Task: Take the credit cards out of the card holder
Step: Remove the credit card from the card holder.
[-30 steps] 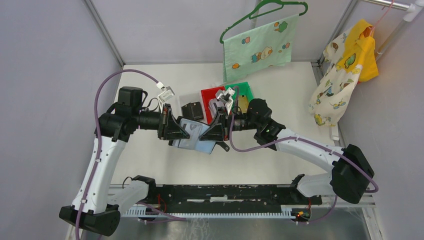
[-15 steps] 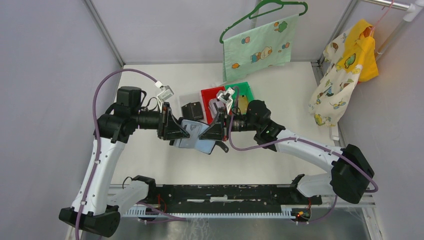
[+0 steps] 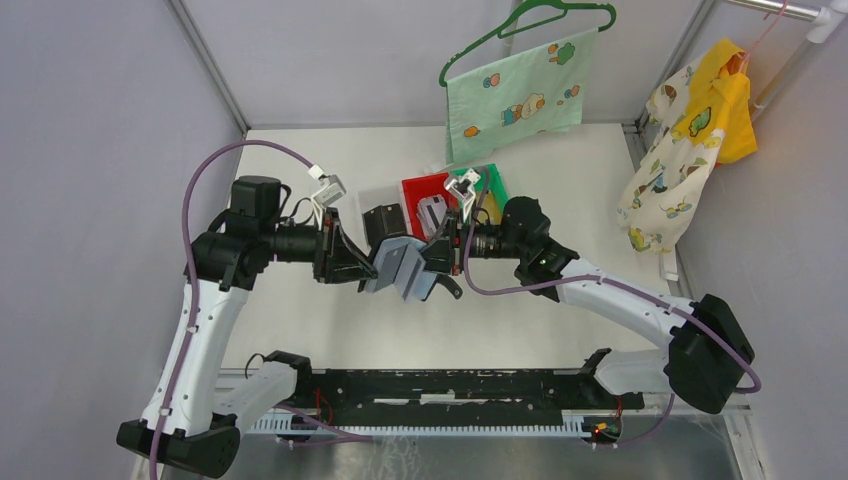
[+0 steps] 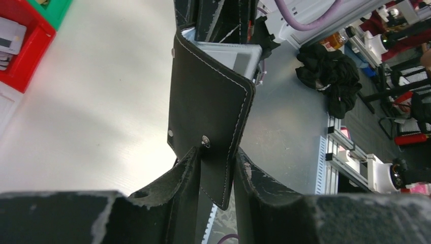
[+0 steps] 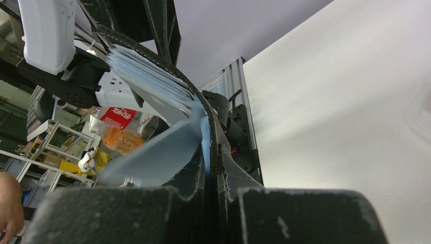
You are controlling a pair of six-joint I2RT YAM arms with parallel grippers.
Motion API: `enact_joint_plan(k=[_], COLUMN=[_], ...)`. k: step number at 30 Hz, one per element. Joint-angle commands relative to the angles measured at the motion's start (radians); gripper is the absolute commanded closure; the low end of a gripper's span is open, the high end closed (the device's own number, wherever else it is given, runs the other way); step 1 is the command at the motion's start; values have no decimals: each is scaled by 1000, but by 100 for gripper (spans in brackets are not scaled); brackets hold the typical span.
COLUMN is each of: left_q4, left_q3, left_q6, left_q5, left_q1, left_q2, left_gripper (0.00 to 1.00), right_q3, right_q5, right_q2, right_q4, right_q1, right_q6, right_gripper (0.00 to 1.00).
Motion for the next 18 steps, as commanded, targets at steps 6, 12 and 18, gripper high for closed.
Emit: enact_joint_plan(k=[6,12,18], left_q4=[198,194,189], left_q3=[-64,-63,-64], left_q6=[-140,-138,-143], left_q5=[-165,-164,-52], left_q1=[2,2,2], left_q2=[-57,-50,-43], left_gripper=[58,57,61], right_q3=[15,2,-11], right_q5=[26,-2,-23], right_q2=[-25,-40,-44], right_q4=[70,104,157], right_q1=[24,32,32], right_q6=[46,53,75], right_gripper=[100,100,100])
